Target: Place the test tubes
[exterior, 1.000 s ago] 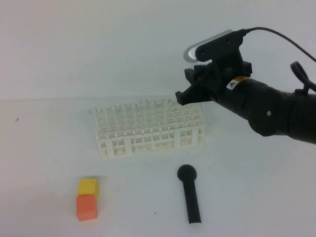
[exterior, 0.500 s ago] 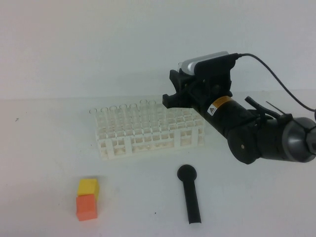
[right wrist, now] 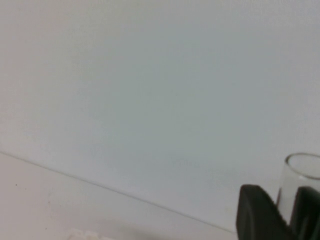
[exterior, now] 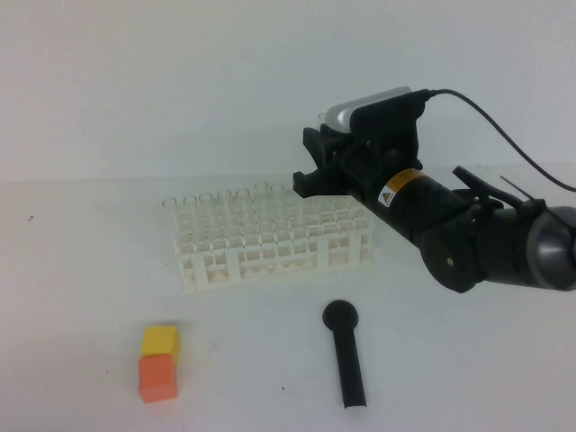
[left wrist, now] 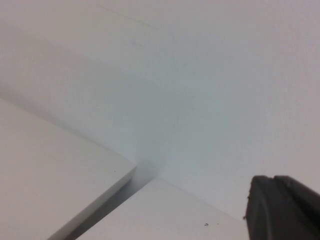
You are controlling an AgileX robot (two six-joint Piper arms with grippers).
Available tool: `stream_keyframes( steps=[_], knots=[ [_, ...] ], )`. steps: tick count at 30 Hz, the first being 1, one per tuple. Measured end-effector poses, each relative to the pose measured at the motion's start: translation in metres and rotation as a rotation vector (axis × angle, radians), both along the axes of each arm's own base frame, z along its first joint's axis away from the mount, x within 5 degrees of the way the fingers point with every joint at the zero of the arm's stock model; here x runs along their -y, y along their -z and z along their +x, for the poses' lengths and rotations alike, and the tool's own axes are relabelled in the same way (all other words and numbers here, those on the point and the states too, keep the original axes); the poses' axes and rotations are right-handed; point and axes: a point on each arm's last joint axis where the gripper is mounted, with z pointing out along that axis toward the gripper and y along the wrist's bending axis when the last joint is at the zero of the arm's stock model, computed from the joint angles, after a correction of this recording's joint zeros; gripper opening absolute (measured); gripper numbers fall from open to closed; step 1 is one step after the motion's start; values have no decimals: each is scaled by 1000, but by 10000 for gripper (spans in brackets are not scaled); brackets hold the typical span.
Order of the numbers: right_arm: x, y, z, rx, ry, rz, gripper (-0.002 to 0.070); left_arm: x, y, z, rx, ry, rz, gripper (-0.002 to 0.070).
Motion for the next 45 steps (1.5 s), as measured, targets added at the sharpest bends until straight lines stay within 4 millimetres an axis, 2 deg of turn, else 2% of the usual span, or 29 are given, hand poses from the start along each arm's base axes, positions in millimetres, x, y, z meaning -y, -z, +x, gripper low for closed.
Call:
stream_keyframes(
  steps=[4, 8, 13, 20, 28, 35, 39, 42, 45],
  knots=[
    [0, -9, -3, 18, -22, -10, 122, 0, 0, 0, 0, 0, 0, -1],
    [-1, -8, -4, -4, -29, -1, 122, 0, 0, 0, 0, 0, 0, -1],
    [3, 2, -9, -31, -29, -4, 122, 0, 0, 0, -11, -4, 29, -1],
    [5, 5, -13, 7, -29, 20, 122, 0, 0, 0, -11, -4, 29, -1],
    [4, 15, -11, 32, -30, 34, 122, 0, 0, 0, -11, -4, 29, -1],
    [3, 32, -9, 23, -35, -16, 122, 0, 0, 0, -16, -6, 45, -1],
    [2, 34, -9, 33, -40, -52, 125, 0, 0, 0, -17, -7, 47, -1],
    [3, 35, -9, 34, -41, -58, 158, 0, 0, 0, -17, -7, 47, -1],
    [3, 35, -9, 32, -41, -62, 254, 0, 0, 0, -17, -7, 47, -1]
  ],
)
